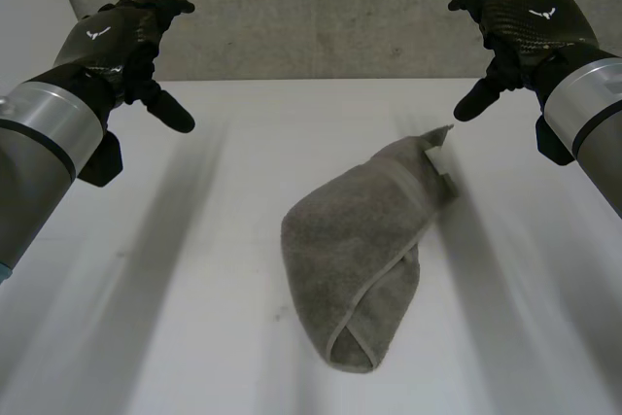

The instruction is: Fold the towel.

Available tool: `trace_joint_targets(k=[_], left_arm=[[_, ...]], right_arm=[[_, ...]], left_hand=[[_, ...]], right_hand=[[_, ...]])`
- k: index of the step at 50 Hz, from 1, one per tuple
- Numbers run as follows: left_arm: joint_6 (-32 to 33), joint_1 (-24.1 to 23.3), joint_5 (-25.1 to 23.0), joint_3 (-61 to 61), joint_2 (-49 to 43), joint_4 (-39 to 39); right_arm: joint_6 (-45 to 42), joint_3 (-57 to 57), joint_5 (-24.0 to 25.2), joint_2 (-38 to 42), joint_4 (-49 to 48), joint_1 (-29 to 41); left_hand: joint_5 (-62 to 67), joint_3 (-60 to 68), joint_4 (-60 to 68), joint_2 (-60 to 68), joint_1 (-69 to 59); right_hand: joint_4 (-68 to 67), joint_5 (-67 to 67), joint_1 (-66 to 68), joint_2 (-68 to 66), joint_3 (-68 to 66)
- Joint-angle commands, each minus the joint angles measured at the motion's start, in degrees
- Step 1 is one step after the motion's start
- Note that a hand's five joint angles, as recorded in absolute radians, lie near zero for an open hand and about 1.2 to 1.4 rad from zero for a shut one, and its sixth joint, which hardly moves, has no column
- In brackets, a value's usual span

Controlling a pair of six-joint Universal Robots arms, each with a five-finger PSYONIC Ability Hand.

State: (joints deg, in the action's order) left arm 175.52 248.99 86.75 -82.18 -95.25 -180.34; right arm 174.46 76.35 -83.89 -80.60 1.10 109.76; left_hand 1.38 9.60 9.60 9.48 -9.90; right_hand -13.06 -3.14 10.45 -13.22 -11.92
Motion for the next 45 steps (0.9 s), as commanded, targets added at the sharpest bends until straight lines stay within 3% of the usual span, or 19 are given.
trace_joint_targets(k=[1, 6, 10, 14, 16, 17, 19, 22, 28, 33, 36, 38, 39, 45], left_arm=[[0.1, -0.1, -0.1, 0.0, -0.5, 0.1], [-0.1, -0.3, -0.2, 0.0, -2.3, 0.4], [-0.5, -1.3, 0.2, -0.2, -4.2, 0.8], [-1.1, -5.4, 0.5, -0.3, -7.7, 1.0], [-1.2, -6.7, 0.8, -0.4, -8.9, 1.0], [-1.5, -7.5, 1.0, -0.6, -10.0, 1.2], [-2.2, -7.8, 1.1, -0.9, -11.4, 1.4], [-4.3, -8.0, 1.3, -1.1, -13.7, 1.3], [-5.3, -8.0, 2.9, -1.1, -15.1, 1.3], [-5.3, -7.6, 3.0, -0.8, -14.9, 1.1], [-5.3, -7.4, 3.0, -0.8, -14.6, 1.0], [-5.3, -7.4, 3.0, -0.9, -14.4, 1.0], [-5.3, -7.5, 2.9, -0.8, -14.3, 1.0], [-5.3, -7.6, 3.1, -1.0, -14.3, 1.0]], right_arm=[[-0.1, 0.0, 0.0, 0.0, 0.0, 0.0], [-2.4, -0.1, 0.5, 0.1, 0.0, 0.0], [-9.3, -0.7, 2.8, 2.5, 1.2, 0.0], [-16.5, -0.3, 5.6, 4.4, 2.8, 0.0], [-25.7, 1.0, 9.3, 6.2, 4.1, 0.1], [-25.8, 1.0, 9.4, 6.2, 4.1, 0.1], [-35.0, 3.4, 14.8, 8.3, 4.5, -0.1], [-42.6, 5.5, 18.8, 11.8, 4.3, -0.7], [-46.8, 5.3, 18.8, 18.6, 3.0, -0.8], [-46.9, 6.0, 18.5, 23.6, -3.9, -0.7], [-47.0, 6.3, 18.2, 26.8, -10.3, -0.5], [-46.8, 6.4, 17.1, 28.6, -16.9, -0.4], [-46.8, 6.4, 17.1, 28.6, -16.9, -0.4], [-46.8, 7.0, 16.2, 30.2, -26.1, -0.5]], left_hand=[[-1.0, 0.8, 0.8, 0.9, -0.5], [-0.2, 1.6, 1.6, 1.7, -1.3], [0.0, 1.8, 1.8, 1.9, -1.5], [0.0, 1.8, 1.8, 1.9, -1.5], [0.0, 1.8, 1.8, 1.9, -1.5], [0.0, 1.8, 1.8, 1.9, -1.5], [0.2, 2.0, 2.0, 2.1, -1.7], [0.3, 2.1, 2.1, 2.3, -1.8], [0.2, 2.0, 2.0, 2.1, -1.7], [0.2, 2.0, 2.0, 2.1, -1.7], [0.2, 2.0, 2.0, 2.1, -1.7], [0.2, 2.0, 2.0, 2.1, -1.7], [0.2, 2.0, 2.0, 2.1, -1.7], [0.0, 1.8, 1.8, 1.9, -1.5]], right_hand=[[3.1, 3.1, -0.5, 3.2, 1.9], [3.1, 3.1, -0.5, 3.2, 1.9], [3.1, 3.1, -0.5, 3.2, 1.9], [3.1, 3.1, -0.5, 3.2, 1.9], [3.1, 3.1, -0.5, 3.2, 1.9], [3.1, 3.1, -0.5, 3.2, 1.9], [3.1, 3.1, -0.5, 3.2, 1.9], [3.1, 3.1, -0.5, 3.2, 1.9], [3.1, 3.1, -0.5, 3.2, 1.9], [1.8, 1.9, 0.8, 2.0, 0.7], [-6.4, -6.4, 9.1, -6.3, -7.6], [-27.4, -27.3, 30.0, -27.2, -28.5], [-27.5, -27.4, 30.1, -27.3, -28.6], [-58.5, -58.4, 61.1, -58.4, -59.7]])
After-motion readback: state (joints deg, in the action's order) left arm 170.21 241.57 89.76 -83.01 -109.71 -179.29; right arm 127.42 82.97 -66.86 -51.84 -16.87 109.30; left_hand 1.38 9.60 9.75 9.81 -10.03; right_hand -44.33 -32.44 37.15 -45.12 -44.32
